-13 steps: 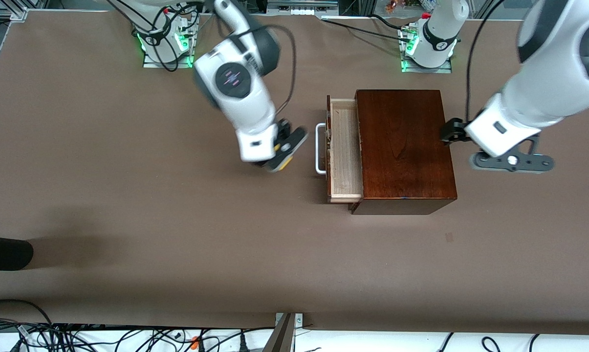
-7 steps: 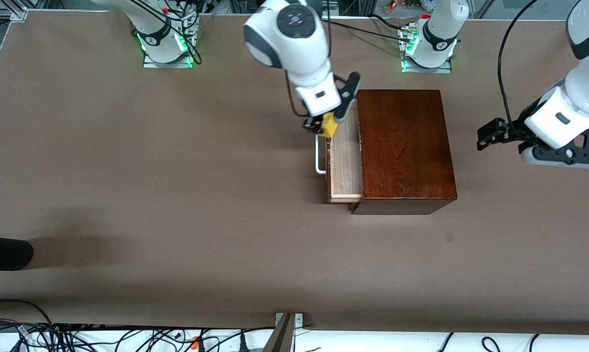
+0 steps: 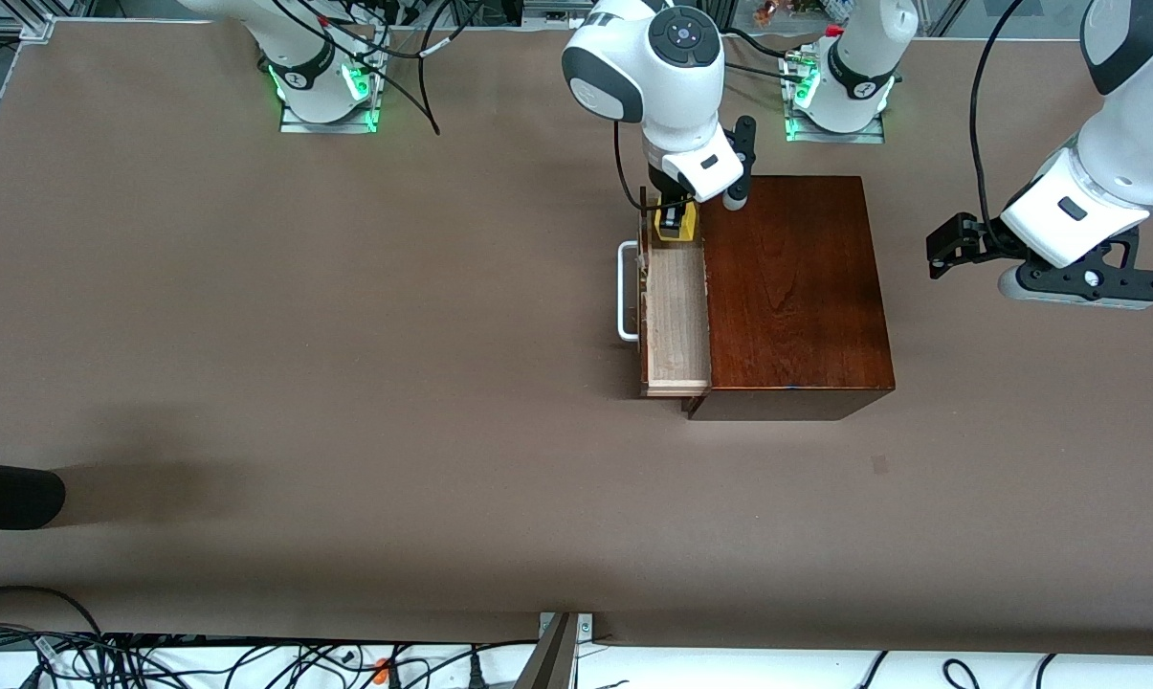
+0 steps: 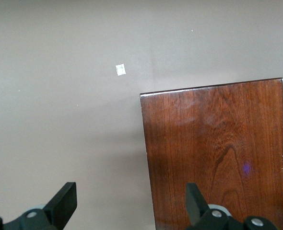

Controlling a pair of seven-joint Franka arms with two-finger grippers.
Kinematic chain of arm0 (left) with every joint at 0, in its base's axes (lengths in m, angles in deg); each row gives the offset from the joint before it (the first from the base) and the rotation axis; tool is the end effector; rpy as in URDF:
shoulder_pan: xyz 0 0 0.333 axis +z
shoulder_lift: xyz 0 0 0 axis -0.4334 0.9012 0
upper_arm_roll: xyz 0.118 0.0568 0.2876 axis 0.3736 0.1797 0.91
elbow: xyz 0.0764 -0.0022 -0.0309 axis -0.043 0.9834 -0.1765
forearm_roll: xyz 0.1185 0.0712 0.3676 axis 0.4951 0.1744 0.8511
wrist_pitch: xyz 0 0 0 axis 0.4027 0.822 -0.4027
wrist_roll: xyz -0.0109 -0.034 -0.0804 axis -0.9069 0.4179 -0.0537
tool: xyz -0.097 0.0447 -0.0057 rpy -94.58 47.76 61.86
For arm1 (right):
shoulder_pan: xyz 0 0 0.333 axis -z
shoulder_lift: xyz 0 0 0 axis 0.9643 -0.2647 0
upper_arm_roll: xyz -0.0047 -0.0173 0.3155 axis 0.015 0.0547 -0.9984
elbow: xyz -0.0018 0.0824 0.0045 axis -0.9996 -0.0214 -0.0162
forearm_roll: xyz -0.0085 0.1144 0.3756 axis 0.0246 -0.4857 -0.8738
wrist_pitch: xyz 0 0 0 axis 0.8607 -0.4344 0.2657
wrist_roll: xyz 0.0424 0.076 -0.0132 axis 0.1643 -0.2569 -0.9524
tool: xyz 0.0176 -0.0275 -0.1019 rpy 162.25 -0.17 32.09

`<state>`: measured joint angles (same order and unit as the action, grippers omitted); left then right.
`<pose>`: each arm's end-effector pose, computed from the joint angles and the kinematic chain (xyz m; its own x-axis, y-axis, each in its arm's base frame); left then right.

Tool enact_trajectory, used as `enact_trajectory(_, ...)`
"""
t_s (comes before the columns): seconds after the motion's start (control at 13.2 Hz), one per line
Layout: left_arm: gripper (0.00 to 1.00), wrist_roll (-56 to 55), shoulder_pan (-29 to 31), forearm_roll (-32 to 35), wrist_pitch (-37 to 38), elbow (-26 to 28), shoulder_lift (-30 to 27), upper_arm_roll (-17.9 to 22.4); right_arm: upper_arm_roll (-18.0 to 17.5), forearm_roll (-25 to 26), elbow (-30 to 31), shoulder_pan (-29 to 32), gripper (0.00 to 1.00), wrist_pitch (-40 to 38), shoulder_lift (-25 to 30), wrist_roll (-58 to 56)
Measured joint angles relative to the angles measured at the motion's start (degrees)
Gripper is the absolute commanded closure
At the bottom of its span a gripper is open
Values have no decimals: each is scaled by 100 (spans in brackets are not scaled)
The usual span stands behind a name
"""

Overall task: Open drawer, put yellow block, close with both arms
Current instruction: 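Carry the yellow cube with the right gripper over the open drawer, then lower the cube into the drawer and open the right gripper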

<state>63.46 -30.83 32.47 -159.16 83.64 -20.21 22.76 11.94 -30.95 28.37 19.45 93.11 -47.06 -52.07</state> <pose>0.5765 -0.0722 0.5770 0.9955 -0.0916 -0.0257 -0.0924 -0.9952 -0.0331 0.4033 0.6528 0.3903 0.1628 0.9817 0.0985 0.9867 -0.1620 -0.0163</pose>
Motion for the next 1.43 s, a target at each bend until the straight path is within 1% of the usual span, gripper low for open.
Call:
enact_trajectory(0.53,0,0,2,0,-1,0,0,2,79,76,-92,13,87,39,-213,-253)
enact_trajectory(0.91,0,0,1,0,-1,0,0,1,208,77,-143,50,87,343,-361,-262)
enact_trajectory(1.13,0,0,0,0,-1,0,0,1,213,77,-149,51,85,481,-430,-263)
enact_trajectory(1.28,0,0,0,0,-1,0,0,0,219,77,-150,51,77,522,-473,-263)
enact_trajectory(1.43,0,0,0,0,-1,0,0,-1,221,83,-151,50,55,527,-493,-263)
